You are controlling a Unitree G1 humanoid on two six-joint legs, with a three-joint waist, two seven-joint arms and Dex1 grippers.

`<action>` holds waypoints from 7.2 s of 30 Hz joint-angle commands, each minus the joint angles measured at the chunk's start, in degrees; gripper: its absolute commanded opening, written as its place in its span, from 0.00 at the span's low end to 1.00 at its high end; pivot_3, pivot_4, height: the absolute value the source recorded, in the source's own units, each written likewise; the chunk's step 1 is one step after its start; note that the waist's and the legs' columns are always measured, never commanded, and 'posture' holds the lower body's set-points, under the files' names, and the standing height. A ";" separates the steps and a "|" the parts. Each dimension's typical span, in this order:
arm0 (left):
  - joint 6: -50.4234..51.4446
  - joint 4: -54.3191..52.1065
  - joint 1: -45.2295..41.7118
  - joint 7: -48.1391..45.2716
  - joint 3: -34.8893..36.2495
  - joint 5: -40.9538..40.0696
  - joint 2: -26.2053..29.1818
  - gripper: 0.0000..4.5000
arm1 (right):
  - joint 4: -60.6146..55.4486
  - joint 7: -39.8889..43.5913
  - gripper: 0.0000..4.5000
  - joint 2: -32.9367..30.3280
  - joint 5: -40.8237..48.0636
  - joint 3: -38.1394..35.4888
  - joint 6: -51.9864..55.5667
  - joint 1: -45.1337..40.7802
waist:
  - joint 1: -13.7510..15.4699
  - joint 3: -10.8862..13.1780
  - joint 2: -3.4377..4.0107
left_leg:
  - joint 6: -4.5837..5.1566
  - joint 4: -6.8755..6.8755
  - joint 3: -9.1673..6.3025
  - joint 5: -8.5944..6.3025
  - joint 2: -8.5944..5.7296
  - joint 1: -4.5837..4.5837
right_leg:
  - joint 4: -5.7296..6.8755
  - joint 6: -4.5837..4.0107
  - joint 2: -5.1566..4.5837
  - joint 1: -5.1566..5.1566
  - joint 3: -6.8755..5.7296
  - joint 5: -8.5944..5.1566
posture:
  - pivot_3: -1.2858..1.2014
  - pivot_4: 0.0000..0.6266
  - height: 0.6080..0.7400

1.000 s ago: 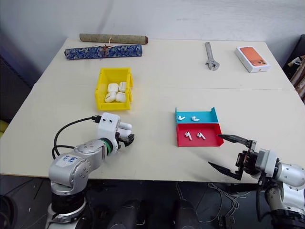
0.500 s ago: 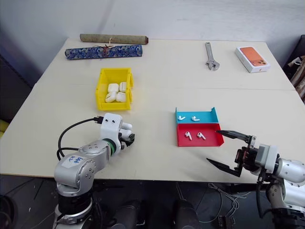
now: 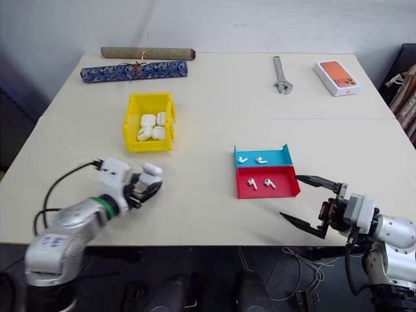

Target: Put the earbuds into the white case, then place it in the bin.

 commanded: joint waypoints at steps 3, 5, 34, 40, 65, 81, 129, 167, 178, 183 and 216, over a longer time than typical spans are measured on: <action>-9.66 7.47 -7.27 -20.15 1.96 -13.98 2.35 0.62 | -4.11 -2.60 1.00 -5.15 0.36 -5.06 2.92 2.59 | 1.07 -0.01 0.03 | -0.01 0.00 -0.13 -0.06 -0.03 -0.04 | -0.34 0.00 -0.02 0.16 -0.07 0.00 | 0.52 0.24 1.00; -11.08 8.89 -9.84 -22.28 -0.74 -15.19 1.43 0.62 | -5.79 -3.50 1.00 -6.75 0.44 -6.81 4.35 4.60 | 1.17 -0.03 0.04 | 0.16 0.01 -0.18 -0.03 -0.10 -0.06 | -0.33 0.09 -0.04 0.21 -0.07 0.05 | 0.52 0.24 1.00; -22.00 7.72 -10.73 -24.07 -17.98 -22.71 -17.45 0.62 | -25.44 -23.84 1.00 -27.61 -1.04 18.06 68.67 -22.64 | 0.86 -0.09 0.16 | 0.34 0.29 -0.27 -0.03 -0.07 -0.38 | -0.41 0.24 0.05 0.11 -0.15 0.16 | 0.52 0.24 1.00; -23.58 8.49 -9.71 -24.67 -17.97 -21.47 -15.81 0.62 | -21.96 -27.01 0.71 -24.92 -10.96 28.70 69.42 -29.65 | 0.75 -0.09 0.16 | 0.41 0.42 -0.46 -0.06 -0.11 -0.72 | -0.54 0.25 0.04 0.01 -0.23 0.16 | 0.52 0.24 1.00; -25.47 7.34 -7.44 -24.06 -20.46 -20.22 -13.63 0.62 | -15.51 -27.98 0.55 -16.97 -23.46 34.35 69.97 -29.97 | 0.65 -0.09 0.16 | 0.40 0.44 -0.45 -0.03 -0.11 -0.74 | -0.45 0.26 0.05 -0.02 -0.33 0.17 | 0.52 0.24 1.00; -25.31 7.01 -7.20 -23.51 -20.49 -20.83 -12.62 0.62 | -12.95 -26.48 0.09 -15.69 -25.76 34.97 70.74 -30.91 | 0.63 -0.09 0.16 | 0.40 0.46 -0.45 -0.03 -0.11 -0.73 | -0.45 0.27 0.05 0.00 -0.32 0.17 | 0.52 0.24 1.00; -17.14 11.58 -20.20 -20.76 -18.14 -30.17 -18.42 0.62 | -34.10 -29.99 0.09 19.25 6.62 17.61 32.03 -26.86 | 0.49 -0.01 0.02 | 0.41 0.42 -0.50 0.01 -0.14 -0.70 | -0.37 0.35 0.12 0.01 -0.32 0.22 | 0.52 0.24 1.00; -20.27 12.29 -17.69 -23.19 -17.80 -26.04 -18.30 0.62 | -34.39 -28.13 0.99 4.64 17.31 4.41 39.09 -18.20 | 0.83 -0.01 0.01 | 0.47 0.41 -0.53 -0.03 -0.13 -0.76 | -0.46 0.35 0.06 0.00 -0.34 0.22 | 0.52 0.24 1.00; -21.59 10.41 -11.08 -23.80 -15.07 -25.32 -12.30 0.62 | 0.85 -16.91 0.99 -10.77 -6.04 -16.59 19.55 7.08 | 0.82 -0.01 0.02 | 0.65 0.40 -0.39 -0.08 -0.19 -0.72 | -0.66 0.40 0.05 0.11 -0.27 0.25 | 0.52 0.24 1.00; -21.79 9.43 -9.70 -23.41 -14.13 -25.12 -11.20 0.62 | 8.07 -20.56 0.99 -14.08 -14.87 -12.52 14.40 5.62 | 0.07 -0.02 0.05 | 0.60 0.33 -0.19 -0.05 -0.17 -0.52 | -0.53 0.39 0.06 0.10 -0.08 0.24 | 0.52 0.24 1.00; -23.41 6.12 -6.81 -17.74 -13.13 -24.15 -10.75 0.62 | 50.11 -3.18 0.39 -0.14 -45.76 39.60 12.54 -65.19 | -0.85 0.01 0.10 | 0.42 0.36 -0.34 -0.04 -0.11 -0.67 | -0.39 0.38 0.04 0.02 -0.38 0.25 | 0.52 0.24 1.00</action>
